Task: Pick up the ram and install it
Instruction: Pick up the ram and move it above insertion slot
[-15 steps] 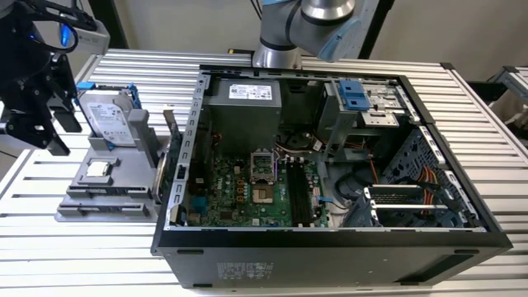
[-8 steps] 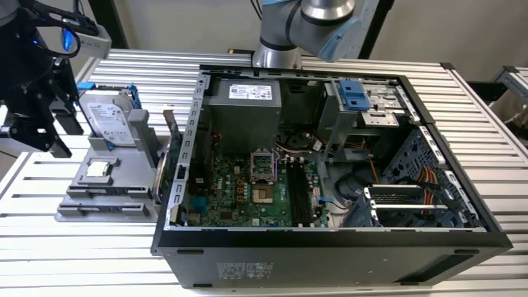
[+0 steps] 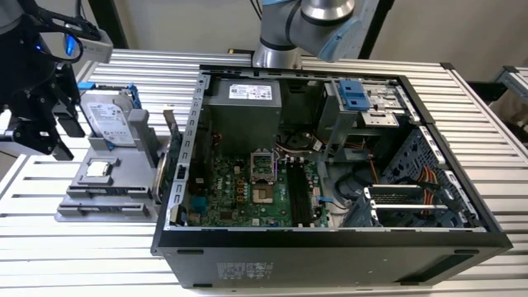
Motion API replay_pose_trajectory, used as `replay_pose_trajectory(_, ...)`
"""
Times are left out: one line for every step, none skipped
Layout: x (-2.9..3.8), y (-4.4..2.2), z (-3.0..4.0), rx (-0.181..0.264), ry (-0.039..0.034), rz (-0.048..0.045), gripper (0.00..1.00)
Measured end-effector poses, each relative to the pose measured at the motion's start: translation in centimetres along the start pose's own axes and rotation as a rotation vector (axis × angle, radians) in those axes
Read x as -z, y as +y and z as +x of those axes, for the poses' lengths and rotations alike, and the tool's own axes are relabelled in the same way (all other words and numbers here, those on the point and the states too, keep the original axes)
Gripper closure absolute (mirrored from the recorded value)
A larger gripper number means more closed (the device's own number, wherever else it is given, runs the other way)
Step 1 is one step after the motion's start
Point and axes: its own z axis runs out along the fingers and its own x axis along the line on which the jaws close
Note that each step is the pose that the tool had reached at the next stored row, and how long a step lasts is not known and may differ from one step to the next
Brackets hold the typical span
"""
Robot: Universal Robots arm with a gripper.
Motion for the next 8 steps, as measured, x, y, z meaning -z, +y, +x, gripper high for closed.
replay_pose_trajectory(-0.07, 0.00, 0.00, 0.000, 0.0000, 0.0000, 0.00)
replay_pose_trajectory(-0.14, 0.00, 0.00, 0.000, 0.0000, 0.0000, 0.00)
replay_pose_trajectory(-0.21, 0.00, 0.01, 0.000, -0.0001, 0.0001, 0.00)
replay_pose_trajectory(-0.28, 0.00, 0.01, 0.000, 0.0000, 0.0000, 0.00)
replay_pose_trajectory(-0.35, 0.00, 0.01, 0.000, -0.0001, 0.0001, 0.00)
replay_pose_trajectory(-0.43, 0.00, 0.01, 0.000, -0.0001, 0.0001, 0.00)
replay_pose_trajectory(-0.49, 0.00, 0.01, 0.000, 0.0000, 0.0000, 0.00)
replay_pose_trajectory(-0.57, 0.00, 0.02, 0.000, 0.0000, 0.0000, 0.00)
